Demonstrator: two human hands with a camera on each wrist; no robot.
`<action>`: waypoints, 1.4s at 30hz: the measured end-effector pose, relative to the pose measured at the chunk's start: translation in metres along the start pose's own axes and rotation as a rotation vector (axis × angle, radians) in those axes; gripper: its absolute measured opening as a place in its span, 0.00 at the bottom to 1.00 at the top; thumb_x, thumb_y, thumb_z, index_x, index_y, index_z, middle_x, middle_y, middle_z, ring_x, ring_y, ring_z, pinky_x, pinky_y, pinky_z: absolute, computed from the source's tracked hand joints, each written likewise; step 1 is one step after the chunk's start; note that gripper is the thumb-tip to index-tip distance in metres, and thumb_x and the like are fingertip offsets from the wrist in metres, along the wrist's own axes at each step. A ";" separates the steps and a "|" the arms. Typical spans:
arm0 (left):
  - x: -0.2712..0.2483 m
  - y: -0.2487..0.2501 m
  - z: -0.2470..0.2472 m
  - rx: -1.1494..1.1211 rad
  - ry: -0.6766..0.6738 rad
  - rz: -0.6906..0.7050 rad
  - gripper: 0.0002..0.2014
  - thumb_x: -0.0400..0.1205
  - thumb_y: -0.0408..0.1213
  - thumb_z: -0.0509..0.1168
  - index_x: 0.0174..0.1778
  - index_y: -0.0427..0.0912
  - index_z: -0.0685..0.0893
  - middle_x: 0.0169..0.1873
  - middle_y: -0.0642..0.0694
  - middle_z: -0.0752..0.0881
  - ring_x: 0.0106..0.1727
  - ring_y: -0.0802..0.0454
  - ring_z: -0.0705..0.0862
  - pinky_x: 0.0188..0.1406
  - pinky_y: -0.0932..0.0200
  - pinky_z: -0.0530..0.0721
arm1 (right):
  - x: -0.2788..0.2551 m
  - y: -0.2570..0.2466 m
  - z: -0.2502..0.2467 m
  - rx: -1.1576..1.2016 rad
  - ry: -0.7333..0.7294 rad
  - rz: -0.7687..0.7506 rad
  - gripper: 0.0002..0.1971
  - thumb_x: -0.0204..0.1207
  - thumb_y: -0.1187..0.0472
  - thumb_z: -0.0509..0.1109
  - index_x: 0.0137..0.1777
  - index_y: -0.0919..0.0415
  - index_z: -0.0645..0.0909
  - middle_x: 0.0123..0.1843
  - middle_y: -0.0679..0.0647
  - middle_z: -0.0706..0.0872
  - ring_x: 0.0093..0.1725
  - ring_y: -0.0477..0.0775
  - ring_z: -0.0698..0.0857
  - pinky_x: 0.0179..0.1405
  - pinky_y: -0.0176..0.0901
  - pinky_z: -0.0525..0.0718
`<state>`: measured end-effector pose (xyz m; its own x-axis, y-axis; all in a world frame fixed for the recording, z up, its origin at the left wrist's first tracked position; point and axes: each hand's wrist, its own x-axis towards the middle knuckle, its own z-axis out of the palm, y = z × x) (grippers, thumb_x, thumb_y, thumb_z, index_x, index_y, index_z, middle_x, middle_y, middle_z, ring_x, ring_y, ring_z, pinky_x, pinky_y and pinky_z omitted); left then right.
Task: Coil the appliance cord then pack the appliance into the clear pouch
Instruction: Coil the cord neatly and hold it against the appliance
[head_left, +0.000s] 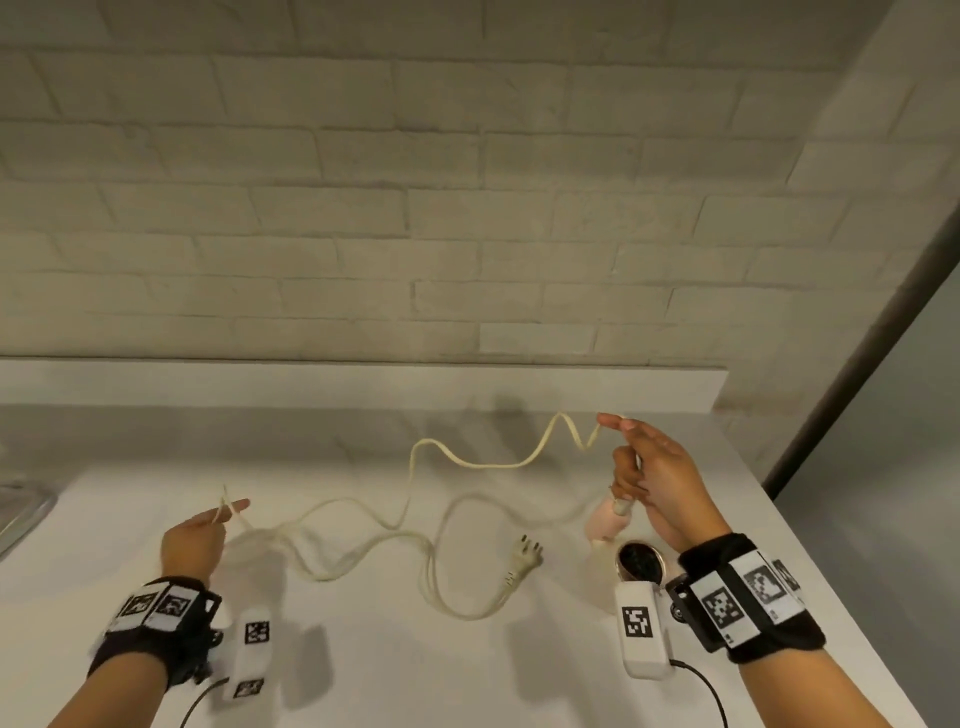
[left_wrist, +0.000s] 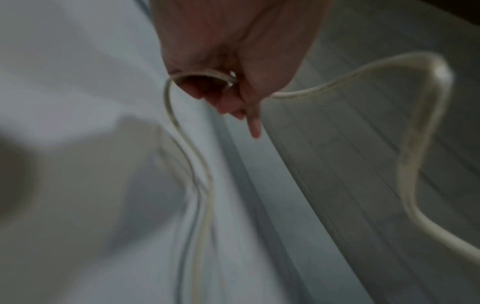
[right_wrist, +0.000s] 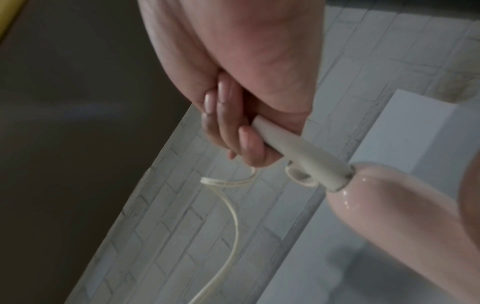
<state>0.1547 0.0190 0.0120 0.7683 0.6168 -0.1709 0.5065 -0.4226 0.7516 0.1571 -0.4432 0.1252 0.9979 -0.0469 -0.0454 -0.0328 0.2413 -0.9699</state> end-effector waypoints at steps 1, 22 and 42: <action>-0.003 0.006 0.003 -0.057 -0.042 0.060 0.21 0.78 0.22 0.52 0.58 0.39 0.86 0.65 0.33 0.81 0.51 0.33 0.82 0.46 0.61 0.81 | -0.002 0.002 0.002 0.003 -0.018 0.009 0.16 0.84 0.62 0.54 0.64 0.70 0.75 0.13 0.45 0.63 0.12 0.43 0.58 0.15 0.34 0.61; -0.196 0.144 0.127 -0.338 -0.831 0.707 0.06 0.81 0.36 0.63 0.52 0.48 0.80 0.49 0.53 0.86 0.54 0.64 0.85 0.57 0.64 0.78 | -0.039 0.016 0.029 0.144 -0.134 0.005 0.13 0.83 0.57 0.54 0.50 0.63 0.78 0.31 0.57 0.84 0.27 0.55 0.81 0.28 0.41 0.77; -0.203 0.205 0.066 -0.168 -0.507 1.112 0.08 0.77 0.40 0.67 0.50 0.57 0.83 0.40 0.58 0.83 0.39 0.58 0.82 0.41 0.67 0.79 | -0.060 0.028 0.067 0.036 -0.237 0.024 0.18 0.83 0.61 0.51 0.51 0.73 0.79 0.21 0.56 0.79 0.22 0.53 0.71 0.24 0.41 0.65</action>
<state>0.1279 -0.2365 0.1589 0.8331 -0.3665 0.4143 -0.5474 -0.4396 0.7121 0.1006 -0.3689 0.1171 0.9823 0.1869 -0.0070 -0.0590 0.2744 -0.9598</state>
